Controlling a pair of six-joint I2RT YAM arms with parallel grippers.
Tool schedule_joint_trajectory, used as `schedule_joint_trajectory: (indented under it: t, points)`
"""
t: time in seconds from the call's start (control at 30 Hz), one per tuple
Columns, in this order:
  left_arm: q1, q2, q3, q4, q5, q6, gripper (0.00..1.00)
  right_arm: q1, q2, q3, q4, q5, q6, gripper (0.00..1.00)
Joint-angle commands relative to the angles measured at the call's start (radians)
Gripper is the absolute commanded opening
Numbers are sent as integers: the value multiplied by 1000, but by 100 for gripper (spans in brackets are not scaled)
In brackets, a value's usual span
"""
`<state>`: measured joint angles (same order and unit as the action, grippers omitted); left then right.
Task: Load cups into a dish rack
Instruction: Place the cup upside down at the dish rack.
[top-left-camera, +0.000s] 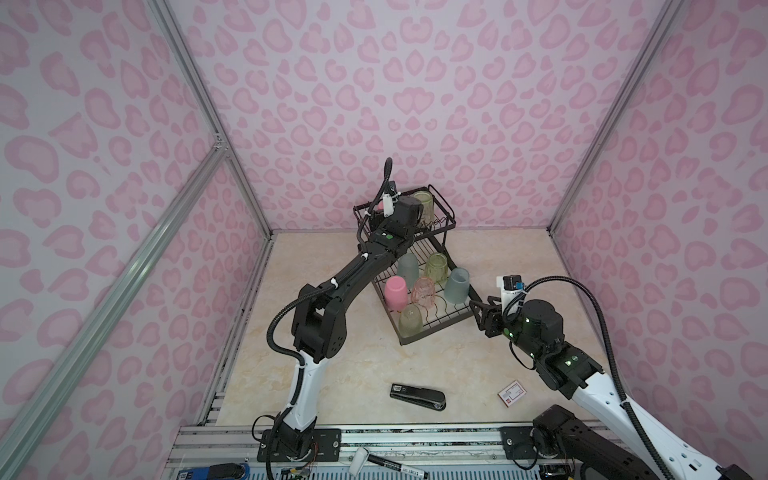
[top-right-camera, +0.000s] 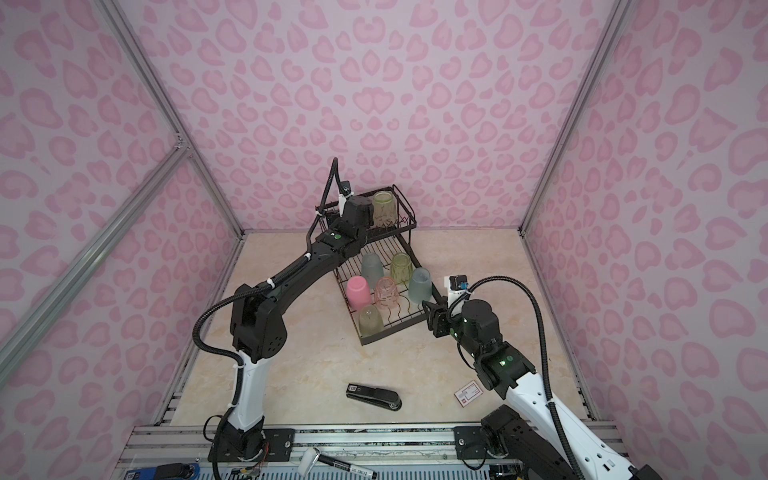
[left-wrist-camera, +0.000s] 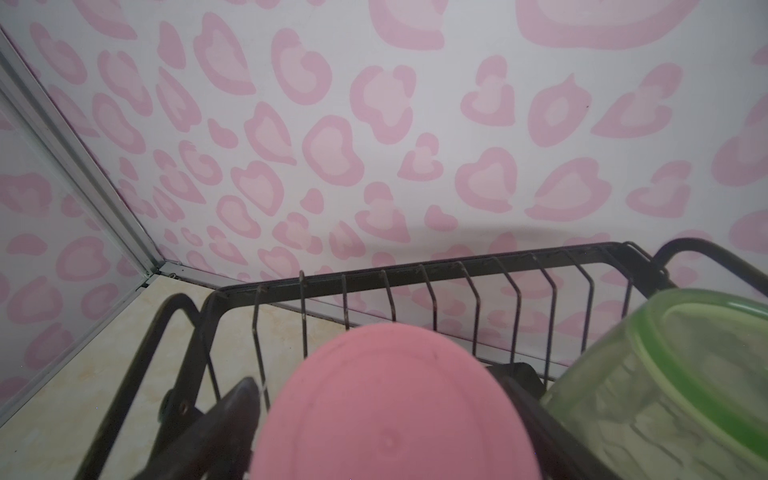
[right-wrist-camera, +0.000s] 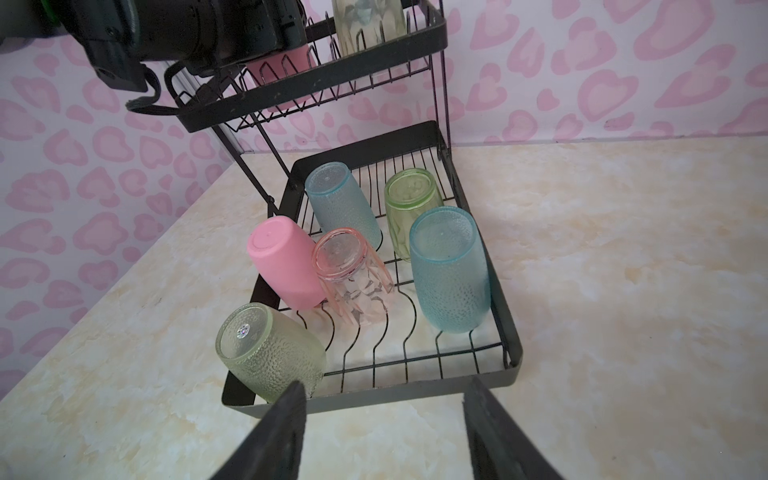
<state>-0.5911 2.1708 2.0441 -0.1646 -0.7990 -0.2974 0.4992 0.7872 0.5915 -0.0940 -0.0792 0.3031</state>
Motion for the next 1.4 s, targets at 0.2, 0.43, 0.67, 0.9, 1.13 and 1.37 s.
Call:
schedule_joint_trajectory:
  t: [0.2,0.43,0.67,0.9,1.13,1.37]
  points:
    - [-3,-83,5,-13,0,71,97,-7,-1,-2,38,-4,-1,65]
    - [1,-144,0,-22,66,106,97,-19,-9,1,42,5,-3,76]
    - [31,-264,-71,-27,164,90,97,-37,-24,28,33,30,-19,87]
    - [58,-448,-237,14,238,95,97,-65,-48,46,33,98,-48,95]
    - [114,-670,-495,65,326,74,97,-165,-33,67,43,137,-59,98]
    - [189,-873,-759,65,375,58,97,-356,-23,58,58,139,-42,98]
